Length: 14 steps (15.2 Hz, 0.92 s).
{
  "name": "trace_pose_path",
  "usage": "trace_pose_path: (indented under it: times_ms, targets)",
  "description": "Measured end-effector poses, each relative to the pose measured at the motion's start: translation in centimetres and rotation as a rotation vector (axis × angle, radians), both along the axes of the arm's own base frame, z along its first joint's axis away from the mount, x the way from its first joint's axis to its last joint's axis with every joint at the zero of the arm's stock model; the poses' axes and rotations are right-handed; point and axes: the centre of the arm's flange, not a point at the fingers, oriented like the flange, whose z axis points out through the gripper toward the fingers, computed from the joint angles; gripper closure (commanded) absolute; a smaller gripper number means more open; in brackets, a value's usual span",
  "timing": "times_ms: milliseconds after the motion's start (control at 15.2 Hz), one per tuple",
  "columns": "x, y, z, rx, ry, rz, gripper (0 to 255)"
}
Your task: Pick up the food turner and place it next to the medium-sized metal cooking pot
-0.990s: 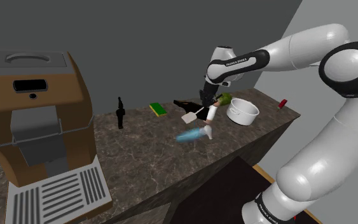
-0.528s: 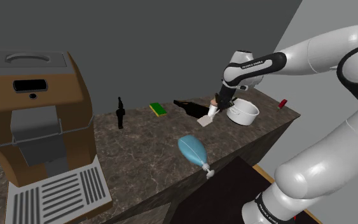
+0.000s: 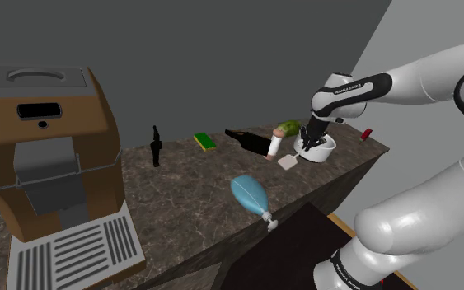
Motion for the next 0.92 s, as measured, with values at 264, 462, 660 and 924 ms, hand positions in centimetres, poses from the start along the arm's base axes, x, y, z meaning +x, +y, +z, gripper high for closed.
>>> trace_pose_path:
  times_ms: [264, 462, 660, 924]
  targets:
    - [-3.6, -4.1, 0.1, 0.0, 0.0, 0.0, 255]
    - [-5.6, -6.3, -0.3, 0.0, 0.0, 0.0, 255]
    - [-6.0, -6.4, -2.0, 0.0, 0.0, 0.001, 255]
    - [-6.1, -6.5, -4.1, 0.0, 0.0, 0.002, 255]
